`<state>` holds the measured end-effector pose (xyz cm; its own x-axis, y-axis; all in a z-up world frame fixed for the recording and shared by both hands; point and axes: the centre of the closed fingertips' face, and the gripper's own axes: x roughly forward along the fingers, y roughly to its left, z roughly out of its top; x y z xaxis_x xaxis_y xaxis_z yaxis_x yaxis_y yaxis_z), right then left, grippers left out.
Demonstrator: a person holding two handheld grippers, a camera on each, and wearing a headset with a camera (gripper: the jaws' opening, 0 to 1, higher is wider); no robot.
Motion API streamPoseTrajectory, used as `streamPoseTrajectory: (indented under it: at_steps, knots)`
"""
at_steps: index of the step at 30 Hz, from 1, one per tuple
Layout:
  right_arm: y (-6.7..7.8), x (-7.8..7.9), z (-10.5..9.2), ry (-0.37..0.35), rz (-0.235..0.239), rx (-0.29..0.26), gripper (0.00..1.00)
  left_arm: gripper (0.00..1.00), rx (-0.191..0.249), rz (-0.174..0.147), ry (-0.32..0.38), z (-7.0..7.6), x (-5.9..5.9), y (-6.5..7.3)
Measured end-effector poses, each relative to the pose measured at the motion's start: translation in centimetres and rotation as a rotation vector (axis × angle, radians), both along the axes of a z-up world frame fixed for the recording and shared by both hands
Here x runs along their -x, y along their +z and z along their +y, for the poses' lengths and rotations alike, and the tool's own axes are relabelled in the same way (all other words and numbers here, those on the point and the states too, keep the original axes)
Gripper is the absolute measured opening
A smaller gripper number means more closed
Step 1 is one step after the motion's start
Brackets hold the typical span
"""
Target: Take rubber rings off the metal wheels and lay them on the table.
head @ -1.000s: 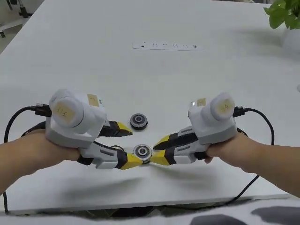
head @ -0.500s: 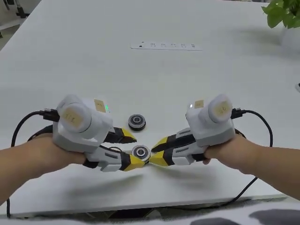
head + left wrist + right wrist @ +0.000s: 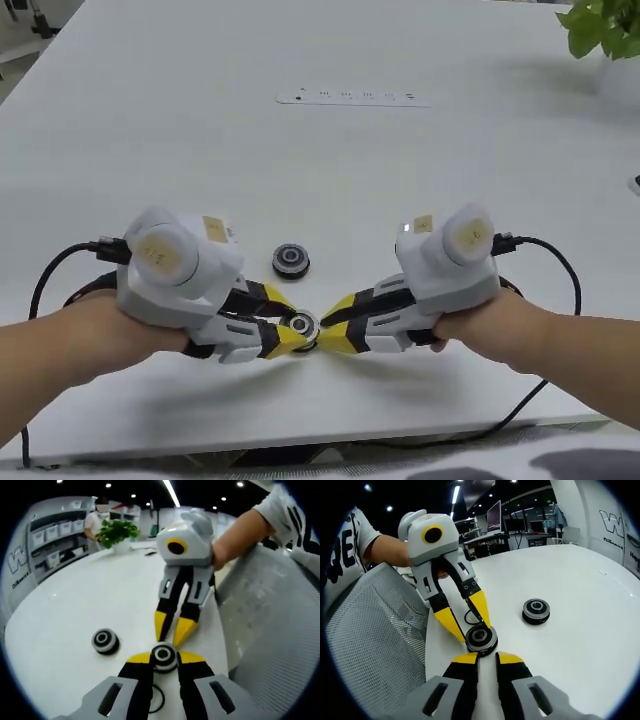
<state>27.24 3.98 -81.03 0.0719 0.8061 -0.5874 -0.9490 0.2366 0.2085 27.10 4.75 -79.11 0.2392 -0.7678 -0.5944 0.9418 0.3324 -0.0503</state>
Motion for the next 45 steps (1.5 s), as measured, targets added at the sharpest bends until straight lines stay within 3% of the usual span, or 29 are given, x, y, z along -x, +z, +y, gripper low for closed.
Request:
streamPoseTrajectory:
  at_steps: [2, 5, 11, 17, 28, 45]
  knots:
    - [0.0, 0.05, 0.1, 0.004, -0.004, 0.0, 0.09, 0.18, -0.008, 0.0, 0.002, 0.05, 0.07, -0.09]
    - [-0.01, 0.05, 0.13, 0.006, -0.006, -0.002, 0.09, 0.16, -0.016, -0.032, -0.006, 0.0, -0.07, -0.03]
    - [0.03, 0.14, 0.16, 0.007, -0.006, -0.004, 0.09, 0.14, -0.005, -0.015, 0.013, -0.04, -0.23, 0.0]
    - [0.02, 0.26, 0.32, 0.014, -0.005, -0.009, 0.07, 0.14, -0.013, -0.031, 0.014, -0.11, -0.17, -0.04]
    - [-0.02, 0.4, 0.27, 0.024, -0.018, -0.006, 0.06, 0.14, -0.015, -0.032, 0.026, -0.32, 0.04, 0.09]
    - [-0.12, 0.29, 0.09, -0.017, 0.025, -0.005, 0.0, 0.14, -0.013, -0.028, 0.054, -0.24, -0.03, 0.13]
